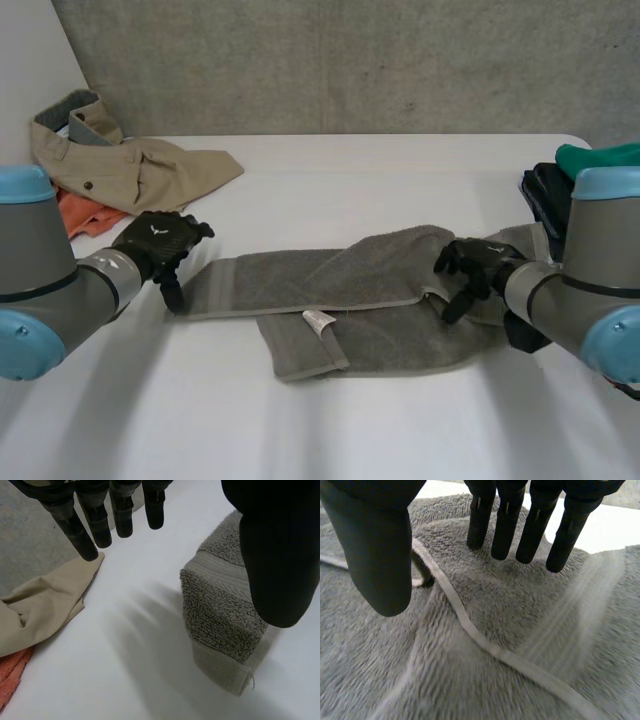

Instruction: Fold the laundry.

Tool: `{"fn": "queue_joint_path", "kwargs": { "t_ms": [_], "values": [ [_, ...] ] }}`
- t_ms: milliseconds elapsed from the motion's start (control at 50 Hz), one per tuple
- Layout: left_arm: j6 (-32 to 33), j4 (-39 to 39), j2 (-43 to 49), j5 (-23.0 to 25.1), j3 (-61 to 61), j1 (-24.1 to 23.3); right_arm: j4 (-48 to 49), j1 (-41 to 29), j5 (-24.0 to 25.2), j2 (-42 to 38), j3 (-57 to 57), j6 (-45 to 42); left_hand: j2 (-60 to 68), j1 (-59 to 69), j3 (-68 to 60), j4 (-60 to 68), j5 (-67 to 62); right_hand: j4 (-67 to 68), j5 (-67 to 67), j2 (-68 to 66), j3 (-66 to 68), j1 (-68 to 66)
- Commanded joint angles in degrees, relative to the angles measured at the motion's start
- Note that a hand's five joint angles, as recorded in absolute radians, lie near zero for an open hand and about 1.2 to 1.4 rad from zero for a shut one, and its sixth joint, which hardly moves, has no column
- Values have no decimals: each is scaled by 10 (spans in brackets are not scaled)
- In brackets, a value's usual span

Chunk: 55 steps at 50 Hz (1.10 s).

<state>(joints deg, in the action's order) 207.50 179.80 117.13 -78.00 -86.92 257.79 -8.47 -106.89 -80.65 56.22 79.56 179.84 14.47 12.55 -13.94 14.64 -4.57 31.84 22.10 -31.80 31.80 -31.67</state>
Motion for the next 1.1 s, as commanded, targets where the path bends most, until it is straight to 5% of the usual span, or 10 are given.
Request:
{"fn": "queue_joint_path", "kwargs": {
  "t_ms": [20, 80, 220, 380, 540, 580, 620, 660, 880, 1100],
  "values": [
    [-32, 3, -15, -2, -4, -3, 32, -17, -8, -43, -45, 13, 35, 54, -40, 33, -34, 128, 125, -128, 128, -130],
    [-38, 4, -14, -2, -4, -4, 31, -21, -13, -52, -63, 9, 31, 51, -37, 30, -30, 477, 474, -477, 477, -478],
    [-49, 4, -12, -5, 1, -14, 13, -31, -11, 13, -66, -4, 23, 42, -28, 21, -22, 482, 479, -482, 482, -483],
    [-68, 12, 16, -7, 16, -51, -35, -60, 5, 189, -75, -46, 23, 42, -28, 21, -22, 482, 479, -482, 482, -483],
    [-73, 33, 82, -78, 67, -100, -138, -81, -7, 257, -144, -59, 38, 57, -43, 36, -37, 482, 479, -482, 482, -483],
    [-75, 34, 94, -94, 79, -108, -152, -82, -7, 259, -149, -60, 148, 168, -154, 147, -147, 482, 479, -482, 482, -483],
    [-75, 32, 108, -112, 97, -120, -162, -85, -11, 260, -148, -61, 436, 455, -441, 434, -435, 482, 479, -482, 482, -483],
    [-75, 26, 113, -118, 104, -126, -161, -83, -15, 258, -145, -62, 655, 674, -660, 653, -654, 482, 479, -482, 482, -483],
    [-61, -14, -17, -88, 88, -86, -153, -24, -19, 153, -66, -208, 655, 674, -661, 654, -654, 482, 479, -482, 482, -483],
    [-8, -24, 95, -31, 288, -64, 27, -19, -20, -14, -167, -267, 655, 674, -661, 654, -654, 482, 479, -482, 482, -483]
  ]
}}
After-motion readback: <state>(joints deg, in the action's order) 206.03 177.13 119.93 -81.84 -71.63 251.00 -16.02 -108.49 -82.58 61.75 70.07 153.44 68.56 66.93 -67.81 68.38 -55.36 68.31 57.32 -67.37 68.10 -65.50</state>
